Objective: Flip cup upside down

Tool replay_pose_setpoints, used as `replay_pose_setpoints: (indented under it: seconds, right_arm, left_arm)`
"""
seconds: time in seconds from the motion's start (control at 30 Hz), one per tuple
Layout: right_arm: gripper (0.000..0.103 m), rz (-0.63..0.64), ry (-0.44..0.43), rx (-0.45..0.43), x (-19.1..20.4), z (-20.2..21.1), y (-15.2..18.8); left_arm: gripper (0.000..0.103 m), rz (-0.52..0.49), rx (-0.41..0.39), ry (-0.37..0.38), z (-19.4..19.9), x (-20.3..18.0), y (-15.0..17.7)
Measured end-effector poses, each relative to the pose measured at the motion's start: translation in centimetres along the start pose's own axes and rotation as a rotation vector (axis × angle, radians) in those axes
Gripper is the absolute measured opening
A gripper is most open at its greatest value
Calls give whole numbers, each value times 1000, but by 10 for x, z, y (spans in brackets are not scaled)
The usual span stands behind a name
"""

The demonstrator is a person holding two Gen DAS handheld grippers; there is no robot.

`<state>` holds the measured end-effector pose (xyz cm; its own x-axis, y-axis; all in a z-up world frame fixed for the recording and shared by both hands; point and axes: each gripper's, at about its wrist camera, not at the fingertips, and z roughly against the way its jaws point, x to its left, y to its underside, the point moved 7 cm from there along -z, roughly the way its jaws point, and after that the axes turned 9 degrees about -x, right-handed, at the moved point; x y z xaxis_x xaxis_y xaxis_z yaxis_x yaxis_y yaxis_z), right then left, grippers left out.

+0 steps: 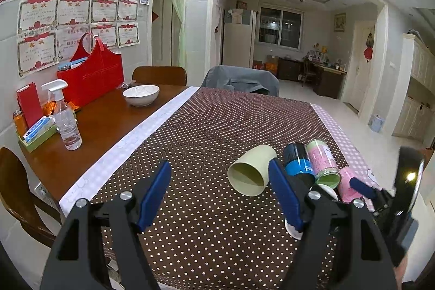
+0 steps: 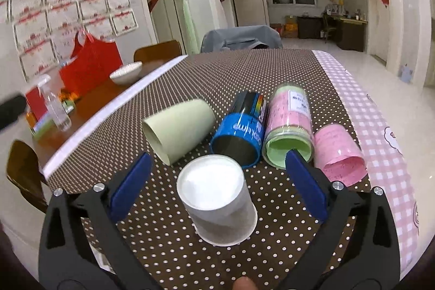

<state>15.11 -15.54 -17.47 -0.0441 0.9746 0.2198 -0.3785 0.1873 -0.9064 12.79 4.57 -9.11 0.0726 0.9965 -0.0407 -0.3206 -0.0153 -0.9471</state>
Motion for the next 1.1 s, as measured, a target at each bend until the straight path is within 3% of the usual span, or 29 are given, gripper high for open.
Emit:
replay_pose_setpoints:
  seconds: [0.53, 0.9, 0.97, 1.1]
  right_arm:
    - [97, -136, -20, -74, -16, 65, -52]
    - [97, -71, 61, -205, -23, 133, -71]
    - [97, -65, 70, -225, -24, 140, -74]
    - [97, -52, 78, -243, -23, 146, -77]
  left_arm:
    - [73, -53, -26, 1, 19, -28, -10]
    - [73, -116, -74, -33, 52, -49, -30]
    - [83, -117, -89, -40, 59, -52, -33]
    - [84, -120, -109, -47, 67, -55, -36]
